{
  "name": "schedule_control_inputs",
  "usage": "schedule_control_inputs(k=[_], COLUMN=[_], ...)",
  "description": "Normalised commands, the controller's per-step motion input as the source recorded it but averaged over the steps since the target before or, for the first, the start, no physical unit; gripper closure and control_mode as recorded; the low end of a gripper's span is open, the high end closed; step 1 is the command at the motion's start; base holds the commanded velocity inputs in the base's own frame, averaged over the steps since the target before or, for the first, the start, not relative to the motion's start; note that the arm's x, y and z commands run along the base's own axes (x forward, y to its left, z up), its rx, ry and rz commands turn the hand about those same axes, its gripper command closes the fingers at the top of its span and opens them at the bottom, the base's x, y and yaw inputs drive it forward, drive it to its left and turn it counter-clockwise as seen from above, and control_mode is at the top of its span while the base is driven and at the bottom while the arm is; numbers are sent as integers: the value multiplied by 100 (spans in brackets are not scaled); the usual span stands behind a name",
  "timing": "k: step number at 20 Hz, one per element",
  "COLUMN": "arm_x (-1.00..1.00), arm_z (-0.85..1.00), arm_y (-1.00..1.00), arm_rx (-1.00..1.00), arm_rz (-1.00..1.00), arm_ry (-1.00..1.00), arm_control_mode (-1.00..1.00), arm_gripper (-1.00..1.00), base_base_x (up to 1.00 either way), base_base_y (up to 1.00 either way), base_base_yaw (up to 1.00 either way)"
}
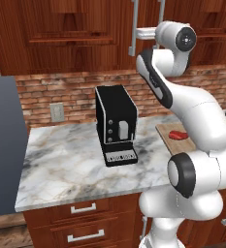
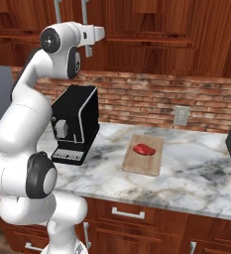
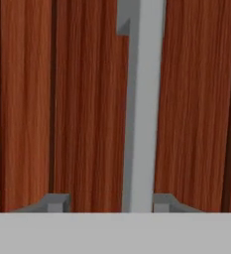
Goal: Open the cabinet, retrieve the rolling pin, and place it next to the meat on the cutting board to prepare for tenderizing.
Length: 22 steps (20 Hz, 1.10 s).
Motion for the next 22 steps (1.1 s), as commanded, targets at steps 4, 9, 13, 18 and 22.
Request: schedule_control_inputs(k=[4, 9, 13, 18, 22], arm_x=[27, 33, 18, 12, 2], arm_z=[-5, -5, -2, -2, -1], arm_y=[0, -3, -22, -23, -33], arm_rx=[0, 1, 3, 2, 3], arm_rz=[0, 5, 5, 5, 7], arm_ry=[2, 1, 0, 0, 0], arm_control_mode=[-100, -100, -100, -100, -100], arm_gripper=[100, 100, 100, 100, 100], base_base_x=[0, 0, 0, 0, 0], base_base_y=[0, 0, 0, 0, 0], base_base_yaw=[0, 0, 0, 0, 0])
